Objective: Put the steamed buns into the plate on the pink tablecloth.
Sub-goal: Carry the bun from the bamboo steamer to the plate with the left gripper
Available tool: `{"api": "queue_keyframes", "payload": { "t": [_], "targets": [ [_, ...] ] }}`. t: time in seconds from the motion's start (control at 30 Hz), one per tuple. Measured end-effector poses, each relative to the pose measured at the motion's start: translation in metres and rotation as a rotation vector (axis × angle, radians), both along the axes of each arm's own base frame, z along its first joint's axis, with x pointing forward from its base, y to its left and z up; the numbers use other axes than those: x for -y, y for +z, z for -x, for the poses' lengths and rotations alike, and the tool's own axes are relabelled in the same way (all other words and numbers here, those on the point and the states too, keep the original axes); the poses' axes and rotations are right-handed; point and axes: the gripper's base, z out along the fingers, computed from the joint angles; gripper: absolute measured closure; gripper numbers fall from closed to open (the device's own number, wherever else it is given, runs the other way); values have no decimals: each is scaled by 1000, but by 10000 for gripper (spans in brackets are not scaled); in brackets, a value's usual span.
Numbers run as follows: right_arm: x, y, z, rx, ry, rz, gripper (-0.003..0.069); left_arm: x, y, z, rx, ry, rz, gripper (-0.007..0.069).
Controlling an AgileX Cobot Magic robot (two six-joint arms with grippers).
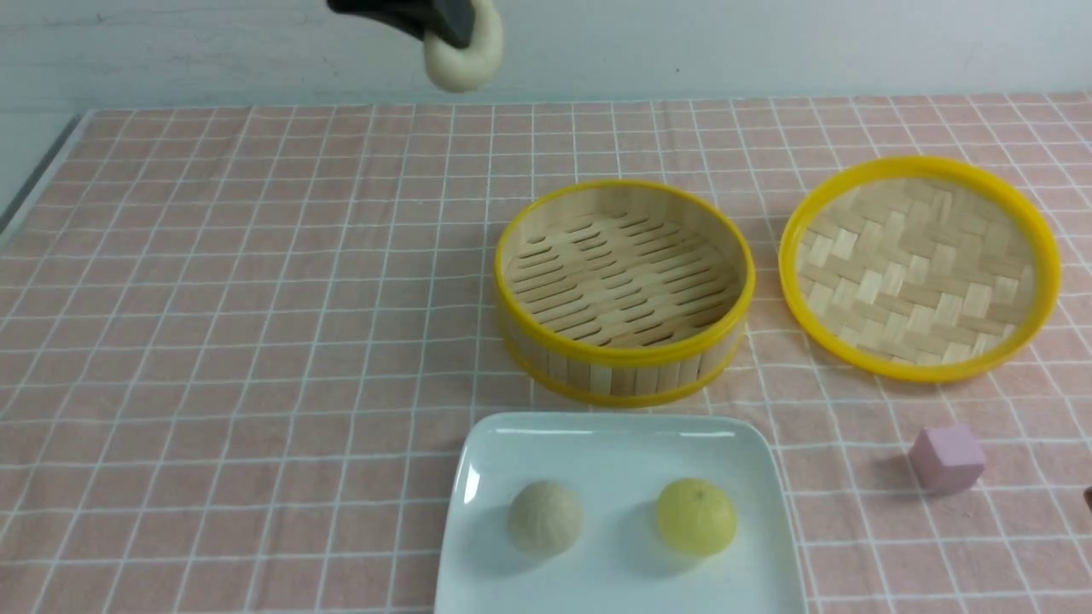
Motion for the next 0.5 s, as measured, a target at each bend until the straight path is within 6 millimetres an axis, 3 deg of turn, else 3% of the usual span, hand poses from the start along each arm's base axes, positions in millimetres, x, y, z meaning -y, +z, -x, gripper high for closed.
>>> {"api": "queue_keyframes", "payload": {
  "t": [0.07,0.17,0.23,0.27,0.3,0.33,0.37,0.4,0.5],
  "targets": [
    [0,0,0,0,0,0,554,-3,1,19,0,-24,9,593],
    [0,0,0,-1,0,-1,548,7,-32,67,-49,-131,77,593],
    [0,0,0,-1,0,-1,545,15,-62,82,-108,-162,105,593],
    [0,0,0,-1,0,-1,545,25,-89,96,-157,-181,158,592],
    [0,0,0,-1,0,-1,545,26,-94,98,-162,-181,157,592],
    [0,0,0,-1,0,-1,545,34,-135,110,-244,-176,177,592],
    [0,0,0,-1,0,-1,544,36,-139,112,-241,-178,188,592],
    [0,0,0,-1,0,-2,544,40,-168,121,-293,-162,199,592],
    [0,0,0,0,0,-1,540,45,-206,134,-326,-121,252,592]
  ]
}}
